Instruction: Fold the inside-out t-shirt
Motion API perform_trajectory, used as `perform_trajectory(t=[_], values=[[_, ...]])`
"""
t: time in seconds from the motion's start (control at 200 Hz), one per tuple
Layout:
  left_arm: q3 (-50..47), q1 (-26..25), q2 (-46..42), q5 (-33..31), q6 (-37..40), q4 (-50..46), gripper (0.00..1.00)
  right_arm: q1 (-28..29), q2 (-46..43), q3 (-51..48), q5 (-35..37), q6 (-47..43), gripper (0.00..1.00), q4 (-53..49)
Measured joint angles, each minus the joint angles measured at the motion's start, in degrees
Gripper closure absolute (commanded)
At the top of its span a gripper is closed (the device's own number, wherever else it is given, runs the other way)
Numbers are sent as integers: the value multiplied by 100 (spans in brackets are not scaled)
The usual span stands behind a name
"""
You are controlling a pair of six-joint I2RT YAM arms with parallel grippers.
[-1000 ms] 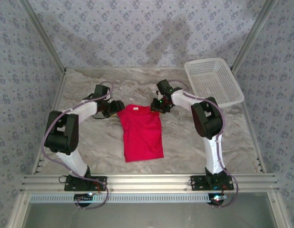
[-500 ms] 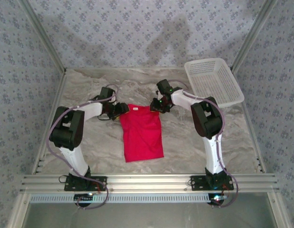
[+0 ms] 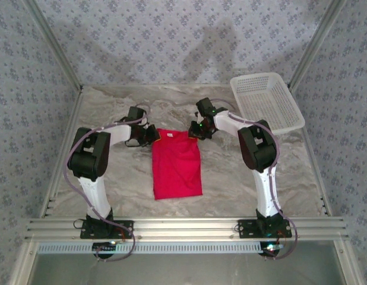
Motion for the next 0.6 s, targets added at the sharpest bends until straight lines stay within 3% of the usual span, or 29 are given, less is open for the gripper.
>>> perform_trajectory(t=[0.275,0.6], values=[[229,46,-116,24,15,-323,100,-48,-15,240,-17,-46,99,-162],[1257,267,-229,249,76,-785,100,-269,-76,1397,-164,-66,100,-619]])
